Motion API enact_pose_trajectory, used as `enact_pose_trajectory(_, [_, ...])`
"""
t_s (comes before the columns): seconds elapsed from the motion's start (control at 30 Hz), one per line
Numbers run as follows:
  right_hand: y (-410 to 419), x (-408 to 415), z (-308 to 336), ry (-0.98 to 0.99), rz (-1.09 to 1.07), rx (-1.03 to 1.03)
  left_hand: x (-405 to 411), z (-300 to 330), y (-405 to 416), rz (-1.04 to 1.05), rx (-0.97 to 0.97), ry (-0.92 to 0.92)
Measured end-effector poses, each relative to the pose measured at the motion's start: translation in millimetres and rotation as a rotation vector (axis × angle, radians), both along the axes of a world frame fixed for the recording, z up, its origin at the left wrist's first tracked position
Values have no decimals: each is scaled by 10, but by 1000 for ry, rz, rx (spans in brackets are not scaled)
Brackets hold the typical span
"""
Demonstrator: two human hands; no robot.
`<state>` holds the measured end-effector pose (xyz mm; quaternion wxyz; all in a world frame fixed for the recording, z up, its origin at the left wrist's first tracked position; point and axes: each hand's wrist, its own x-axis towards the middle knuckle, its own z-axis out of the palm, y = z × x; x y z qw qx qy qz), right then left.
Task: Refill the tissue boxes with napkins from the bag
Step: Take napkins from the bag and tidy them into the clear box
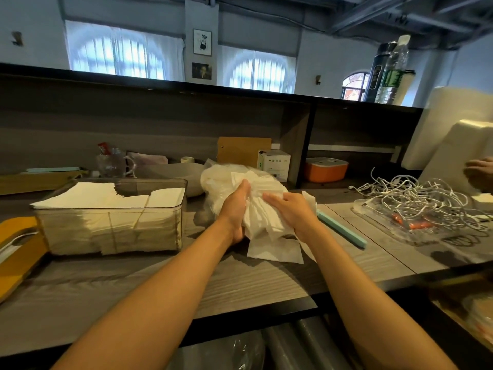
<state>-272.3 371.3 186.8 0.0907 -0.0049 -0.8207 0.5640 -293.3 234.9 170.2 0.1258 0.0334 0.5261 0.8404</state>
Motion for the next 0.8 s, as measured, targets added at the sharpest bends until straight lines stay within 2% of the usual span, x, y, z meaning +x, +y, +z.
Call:
enact_pose_trajectory(0.17, [44, 27, 14, 43, -94, -213, 51, -31, 18, -11, -127, 108])
enact_pose_trajectory(0.33, [88, 49, 30, 64, -186, -329, 2, -47, 13, 57, -60, 76])
enact_pose_trajectory(0.4, [95, 73, 76, 107, -181, -462, -36, -35, -3, 127, -3, 54])
enact_pose_trajectory(0.47, [127, 86, 110, 139, -107, -628, -55, 7, -25, 186, 82, 26])
enact_pose_trajectory(0.57, [139, 116, 151, 134, 158, -842, -32, 57, -73, 255, 184, -17])
enact_pose_trajectory(0.67, [78, 145, 152, 129, 301, -756, -22, 67, -77, 250, 240, -39])
enact_pose_trajectory(0.8, [-2, 144, 98, 171, 292, -372, 7, 123, -62, 255, 254, -95])
